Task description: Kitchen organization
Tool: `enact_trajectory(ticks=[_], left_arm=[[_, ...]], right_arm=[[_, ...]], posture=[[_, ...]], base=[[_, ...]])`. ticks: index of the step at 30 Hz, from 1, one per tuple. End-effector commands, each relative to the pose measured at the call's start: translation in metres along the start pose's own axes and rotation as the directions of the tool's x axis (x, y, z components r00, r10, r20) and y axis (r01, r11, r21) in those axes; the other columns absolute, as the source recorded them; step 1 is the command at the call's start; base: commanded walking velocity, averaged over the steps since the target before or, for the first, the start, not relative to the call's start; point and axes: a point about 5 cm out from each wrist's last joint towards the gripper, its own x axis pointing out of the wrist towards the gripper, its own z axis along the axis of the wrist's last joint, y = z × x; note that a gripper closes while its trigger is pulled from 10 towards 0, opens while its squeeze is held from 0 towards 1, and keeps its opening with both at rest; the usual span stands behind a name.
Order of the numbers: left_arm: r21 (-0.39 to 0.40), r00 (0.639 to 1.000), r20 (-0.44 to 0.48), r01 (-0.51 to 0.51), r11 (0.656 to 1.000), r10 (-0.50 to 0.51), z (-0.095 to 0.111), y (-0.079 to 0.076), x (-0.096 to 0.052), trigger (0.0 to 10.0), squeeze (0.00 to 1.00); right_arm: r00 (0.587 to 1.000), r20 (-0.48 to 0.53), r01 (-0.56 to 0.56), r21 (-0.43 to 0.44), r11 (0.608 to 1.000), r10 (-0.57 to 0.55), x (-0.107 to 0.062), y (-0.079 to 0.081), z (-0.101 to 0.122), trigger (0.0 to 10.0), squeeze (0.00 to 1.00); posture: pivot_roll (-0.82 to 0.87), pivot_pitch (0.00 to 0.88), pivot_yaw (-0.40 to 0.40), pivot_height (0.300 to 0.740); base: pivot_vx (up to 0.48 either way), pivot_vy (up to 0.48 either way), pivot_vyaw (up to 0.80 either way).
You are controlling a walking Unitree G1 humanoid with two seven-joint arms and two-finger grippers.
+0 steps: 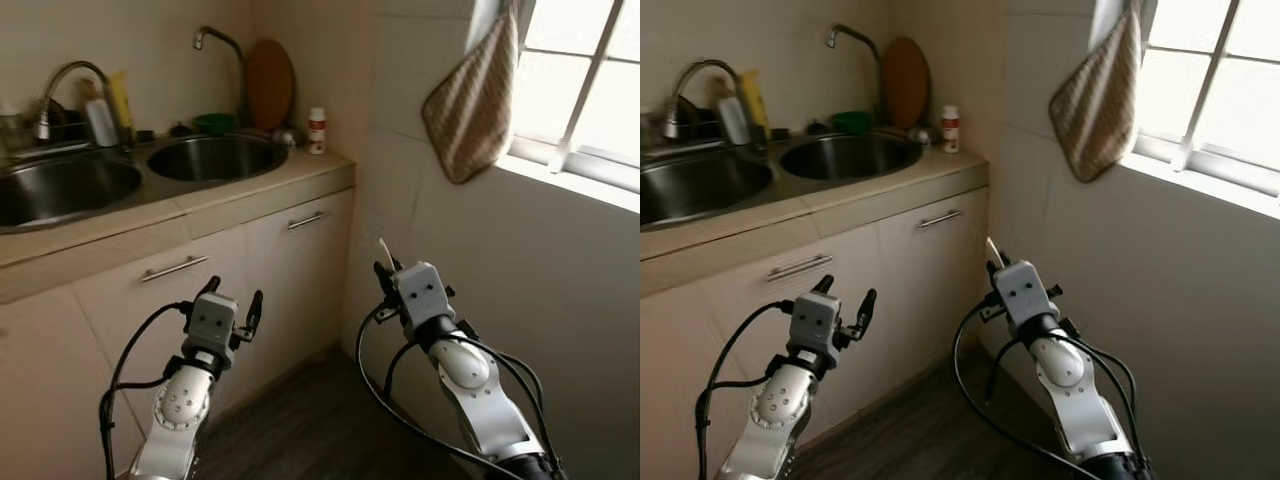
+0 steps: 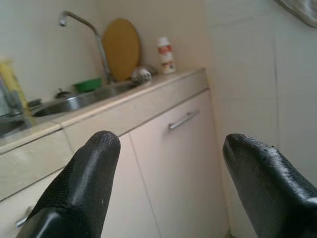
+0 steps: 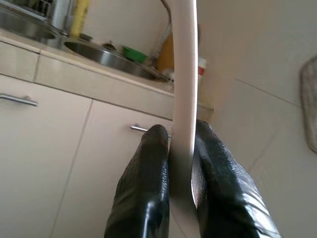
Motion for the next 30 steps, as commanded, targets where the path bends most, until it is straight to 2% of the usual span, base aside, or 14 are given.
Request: enact_trajectory(ticks=[1,7,10,30], left_arm=[[0.008,0.999,0.045,0.007,1.000,-0.007,0.011,-0.001,0.006,10.0,0.00],[0.041,0.989,0.139,-0.056,0.998,0.050,0.032,0.008,0.012,10.0,0.00],[0.054,0.978,0.184,-0.112,0.992,0.100,0.045,0.018,0.015,10.0,0.00],[0.057,0.976,0.193,-0.117,0.991,0.104,0.051,0.018,0.017,10.0,0.00]], right_arm=[[0.999,0.034,0.011,-0.008,1.000,-0.010,0.007,-0.003,0.008,0.0,0.00],[0.996,0.092,0.006,-0.002,1.000,-0.006,0.018,-0.001,0.021,0.0,0.00],[0.993,0.116,-0.001,0.000,1.000,0.001,0.024,0.001,0.027,0.0,0.00],[0.988,0.153,0.014,0.007,1.000,-0.015,0.041,-0.003,0.039,0.0,0.00]], posture=[[-0.05,0.000,-0.048,0.740],[-0.05,0.000,-0.051,0.740],[-0.04,0.000,-0.055,0.740],[-0.04,0.000,-0.059,0.740]], base=[[0.337,0.000,0.80],[0.338,0.000,0.80],[0.334,0.000,0.80],[0.327,0.000,0.80]])
